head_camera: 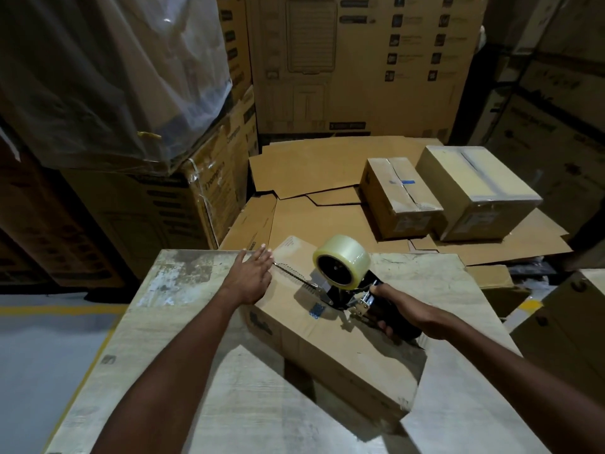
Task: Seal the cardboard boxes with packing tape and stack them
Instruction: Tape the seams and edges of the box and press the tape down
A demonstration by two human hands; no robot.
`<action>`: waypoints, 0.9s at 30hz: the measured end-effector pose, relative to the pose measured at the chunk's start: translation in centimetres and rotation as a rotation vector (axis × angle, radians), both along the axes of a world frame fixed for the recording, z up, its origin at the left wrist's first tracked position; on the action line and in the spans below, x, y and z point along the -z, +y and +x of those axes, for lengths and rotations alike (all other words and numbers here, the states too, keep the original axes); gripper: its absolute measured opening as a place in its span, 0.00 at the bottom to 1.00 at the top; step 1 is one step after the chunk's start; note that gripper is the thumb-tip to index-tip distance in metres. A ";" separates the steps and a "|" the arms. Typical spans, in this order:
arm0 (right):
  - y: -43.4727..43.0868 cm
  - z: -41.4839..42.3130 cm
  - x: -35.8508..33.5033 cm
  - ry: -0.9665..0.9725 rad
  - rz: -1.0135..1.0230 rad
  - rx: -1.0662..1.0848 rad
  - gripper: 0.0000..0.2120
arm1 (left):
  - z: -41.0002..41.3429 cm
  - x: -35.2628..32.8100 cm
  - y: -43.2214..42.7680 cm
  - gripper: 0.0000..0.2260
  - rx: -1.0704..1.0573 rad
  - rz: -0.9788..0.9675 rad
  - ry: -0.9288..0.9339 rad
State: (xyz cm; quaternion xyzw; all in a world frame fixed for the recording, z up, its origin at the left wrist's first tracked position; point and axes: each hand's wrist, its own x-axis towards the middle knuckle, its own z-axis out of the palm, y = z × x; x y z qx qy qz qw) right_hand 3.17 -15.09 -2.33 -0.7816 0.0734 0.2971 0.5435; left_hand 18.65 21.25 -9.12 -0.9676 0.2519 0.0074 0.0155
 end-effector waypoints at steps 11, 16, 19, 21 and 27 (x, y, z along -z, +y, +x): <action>-0.3 -0.1 -1.4 0.060 0.058 -0.084 0.33 | -4.1 2.0 -4.7 0.25 -0.063 -0.197 0.106; 0.1 -0.4 -1.0 0.006 0.009 -0.067 0.33 | -4.0 2.2 -4.4 0.26 -0.073 -0.211 0.100; 0.4 -0.6 -0.9 -0.020 -0.009 -0.063 0.32 | -3.9 2.1 -4.3 0.27 -0.077 -0.214 0.095; 0.3 -1.0 -0.6 -0.040 -0.016 -0.048 0.32 | -3.9 2.2 -4.3 0.28 -0.078 -0.221 0.095; -3.6 -4.2 0.4 -0.055 -0.044 0.031 0.34 | -3.8 2.2 -4.5 0.31 -0.087 -0.233 0.078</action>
